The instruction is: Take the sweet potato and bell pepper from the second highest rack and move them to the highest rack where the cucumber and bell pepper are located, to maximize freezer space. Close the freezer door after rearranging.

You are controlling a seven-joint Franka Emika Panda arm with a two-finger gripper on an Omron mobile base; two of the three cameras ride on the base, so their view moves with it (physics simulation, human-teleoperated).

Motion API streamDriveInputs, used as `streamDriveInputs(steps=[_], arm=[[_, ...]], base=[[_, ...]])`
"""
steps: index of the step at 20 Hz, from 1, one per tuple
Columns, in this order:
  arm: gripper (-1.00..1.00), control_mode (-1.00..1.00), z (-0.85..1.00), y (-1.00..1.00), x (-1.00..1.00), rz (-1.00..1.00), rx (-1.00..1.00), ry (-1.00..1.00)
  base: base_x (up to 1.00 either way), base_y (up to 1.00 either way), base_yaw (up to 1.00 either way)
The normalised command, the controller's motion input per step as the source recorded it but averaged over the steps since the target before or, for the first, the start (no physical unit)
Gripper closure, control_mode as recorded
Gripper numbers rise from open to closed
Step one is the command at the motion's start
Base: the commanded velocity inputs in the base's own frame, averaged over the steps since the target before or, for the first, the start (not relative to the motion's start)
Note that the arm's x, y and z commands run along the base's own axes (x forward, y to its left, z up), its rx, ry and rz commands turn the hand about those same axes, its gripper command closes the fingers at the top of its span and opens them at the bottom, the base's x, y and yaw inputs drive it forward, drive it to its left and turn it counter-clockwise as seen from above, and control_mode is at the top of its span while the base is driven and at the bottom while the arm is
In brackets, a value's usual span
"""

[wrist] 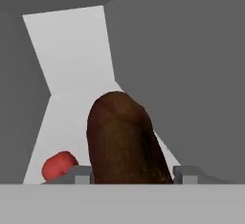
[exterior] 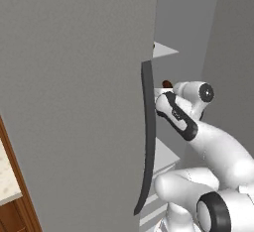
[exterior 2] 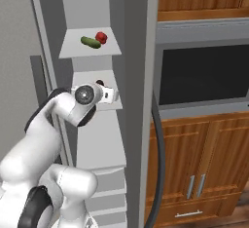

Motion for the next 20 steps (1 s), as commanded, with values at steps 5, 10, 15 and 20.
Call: streamDriveInputs(steps=[5, 10, 15, 20], arm=[[1.0, -1.0, 0.99, -0.02, -0.81, -0.07, 0.09, 0.0], [1.0, -1.0, 0.97, 0.0, -0.77, -0.01, 0.08, 0.0], [1.0, -1.0, 0.87, 0.0, -0.52, 0.0, 0.07, 0.0], [1.0, -1.0, 0.62, 0.2, -0.03, 0.0, 0.01, -0.01]], base=[[0.0, 0.0, 0.0], [0.0, 0.0, 0.0], [0.0, 0.0, 0.0], [0.0, 0.0, 0.0]])
